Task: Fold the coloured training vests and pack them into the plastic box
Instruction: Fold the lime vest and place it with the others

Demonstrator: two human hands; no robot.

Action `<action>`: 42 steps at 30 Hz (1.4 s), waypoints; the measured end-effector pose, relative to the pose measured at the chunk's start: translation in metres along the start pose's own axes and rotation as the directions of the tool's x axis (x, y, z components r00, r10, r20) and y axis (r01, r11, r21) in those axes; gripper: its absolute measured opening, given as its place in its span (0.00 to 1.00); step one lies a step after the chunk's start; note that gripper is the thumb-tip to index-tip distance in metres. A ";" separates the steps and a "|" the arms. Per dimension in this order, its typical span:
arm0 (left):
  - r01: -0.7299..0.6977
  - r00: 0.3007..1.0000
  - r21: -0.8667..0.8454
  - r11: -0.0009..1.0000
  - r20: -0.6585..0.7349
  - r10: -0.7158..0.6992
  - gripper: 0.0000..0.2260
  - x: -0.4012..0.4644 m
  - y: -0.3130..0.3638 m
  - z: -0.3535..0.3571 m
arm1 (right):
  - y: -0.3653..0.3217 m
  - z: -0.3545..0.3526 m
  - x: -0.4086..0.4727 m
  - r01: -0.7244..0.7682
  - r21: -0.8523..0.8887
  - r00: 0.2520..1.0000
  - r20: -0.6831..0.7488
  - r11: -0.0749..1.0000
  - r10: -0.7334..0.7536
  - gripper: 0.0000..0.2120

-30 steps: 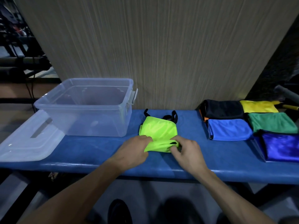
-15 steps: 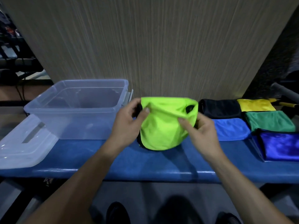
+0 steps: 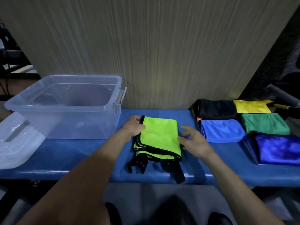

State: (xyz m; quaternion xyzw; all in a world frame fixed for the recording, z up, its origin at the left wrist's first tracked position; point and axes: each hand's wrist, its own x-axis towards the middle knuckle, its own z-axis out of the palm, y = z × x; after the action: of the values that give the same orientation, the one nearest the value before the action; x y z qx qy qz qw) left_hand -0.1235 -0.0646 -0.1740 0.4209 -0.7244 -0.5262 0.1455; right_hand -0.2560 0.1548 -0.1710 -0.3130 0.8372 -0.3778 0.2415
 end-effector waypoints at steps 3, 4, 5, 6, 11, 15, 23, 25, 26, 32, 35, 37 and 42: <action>-0.041 0.996 0.034 0.999 -0.078 0.043 0.18 0.007 0.002 -0.001 | -0.014 -0.010 -0.017 0.247 -0.234 0.967 -0.001 0.940 -0.254 0.20; -0.043 0.996 0.068 0.997 -0.069 0.048 0.18 0.007 0.004 -0.002 | -0.018 -0.013 -0.025 0.335 -0.276 0.941 0.052 0.901 -0.334 0.19; -0.050 0.997 0.131 0.990 -0.059 0.058 0.17 0.007 0.006 -0.002 | -0.023 -0.017 -0.035 0.412 -0.292 0.911 0.126 0.863 -0.392 0.20; -0.055 0.997 0.224 0.973 -0.048 0.067 0.18 0.007 0.007 -0.003 | -0.026 -0.019 -0.045 0.472 -0.295 0.880 0.207 0.831 -0.427 0.21; -0.397 0.913 0.409 0.822 0.086 0.398 0.16 -0.017 0.021 -0.015 | -0.021 -0.003 -0.081 0.664 -0.437 0.741 0.493 0.607 -0.456 0.30; -0.582 0.775 0.280 0.764 0.476 0.416 0.08 -0.054 0.033 -0.009 | -0.008 0.018 -0.083 0.695 -0.598 0.689 0.397 0.398 -0.606 0.18; -0.629 0.696 0.439 0.642 0.686 0.213 0.11 -0.069 0.016 0.000 | 0.010 0.010 -0.087 0.736 -0.604 0.579 0.328 0.306 -0.746 0.06; -0.645 0.682 0.446 0.620 0.703 0.204 0.15 -0.072 0.016 0.001 | 0.019 0.009 -0.092 0.738 -0.605 0.590 0.366 0.298 -0.719 0.05; -0.653 0.673 0.446 0.612 0.712 0.200 0.17 -0.074 0.015 0.002 | 0.022 0.009 -0.095 0.733 -0.619 0.597 0.387 0.282 -0.703 0.08; -0.691 0.657 0.491 0.531 0.733 0.177 0.20 -0.082 0.014 0.006 | 0.034 0.021 -0.102 0.658 -0.734 0.572 0.343 0.168 -0.745 0.16; -0.704 0.645 0.487 0.517 0.743 0.177 0.21 -0.084 0.013 0.005 | 0.040 0.028 -0.101 0.641 -0.754 0.530 0.299 0.144 -0.793 0.14; -0.712 0.632 0.479 0.512 0.756 0.172 0.21 -0.085 0.012 0.003 | 0.040 0.029 -0.100 0.640 -0.754 0.515 0.276 0.150 -0.812 0.13; -0.741 0.629 0.514 0.432 0.756 0.180 0.20 -0.089 0.004 0.003 | 0.026 0.022 -0.099 0.650 -0.735 0.528 0.252 0.195 -0.811 0.09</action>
State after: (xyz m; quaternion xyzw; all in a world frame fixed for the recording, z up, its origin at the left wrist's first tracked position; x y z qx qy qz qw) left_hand -0.0734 0.0056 -0.1514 0.0167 -0.9723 -0.1806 -0.1473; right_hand -0.1829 0.2279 -0.1876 -0.7036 0.6748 -0.0838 -0.2063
